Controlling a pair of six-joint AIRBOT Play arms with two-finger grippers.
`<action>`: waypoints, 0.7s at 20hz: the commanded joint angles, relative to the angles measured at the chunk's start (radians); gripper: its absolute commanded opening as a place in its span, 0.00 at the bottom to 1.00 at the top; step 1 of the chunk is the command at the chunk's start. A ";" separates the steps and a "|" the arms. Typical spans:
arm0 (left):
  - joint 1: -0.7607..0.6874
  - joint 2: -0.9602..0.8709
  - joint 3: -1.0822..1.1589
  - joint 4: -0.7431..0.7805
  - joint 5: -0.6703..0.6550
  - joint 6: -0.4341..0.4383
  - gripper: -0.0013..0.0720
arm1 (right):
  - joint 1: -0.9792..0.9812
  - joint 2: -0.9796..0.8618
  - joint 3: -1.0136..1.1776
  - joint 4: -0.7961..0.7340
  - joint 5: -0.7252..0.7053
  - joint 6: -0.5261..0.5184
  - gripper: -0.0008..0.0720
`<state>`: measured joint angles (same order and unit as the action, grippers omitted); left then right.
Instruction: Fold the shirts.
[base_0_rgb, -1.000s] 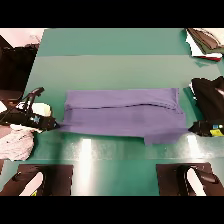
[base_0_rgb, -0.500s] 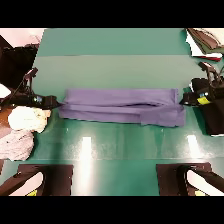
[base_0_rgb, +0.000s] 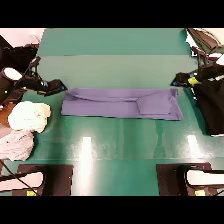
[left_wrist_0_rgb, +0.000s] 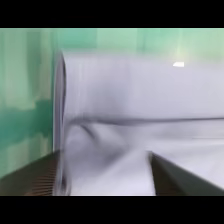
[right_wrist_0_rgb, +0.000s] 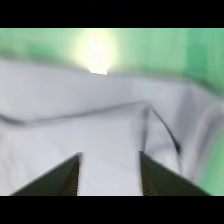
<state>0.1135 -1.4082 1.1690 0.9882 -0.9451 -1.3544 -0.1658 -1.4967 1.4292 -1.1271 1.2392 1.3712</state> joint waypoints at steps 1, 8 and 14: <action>0.000 -0.037 0.087 -0.023 0.039 -0.052 0.93 | -0.027 -0.081 0.073 0.142 -0.038 0.011 0.61; 0.000 -0.034 0.125 -0.025 -0.259 0.010 0.04 | -0.222 -0.074 -0.032 0.139 0.242 -0.100 0.61; -0.059 -0.034 0.125 -0.029 -0.293 0.011 0.05 | -0.365 -0.076 -0.250 0.144 0.166 -0.204 0.96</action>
<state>0.0883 -1.4410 1.2922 0.9604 -1.2121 -1.3518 -0.4759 -1.5719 1.2636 -0.9909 1.4368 1.2278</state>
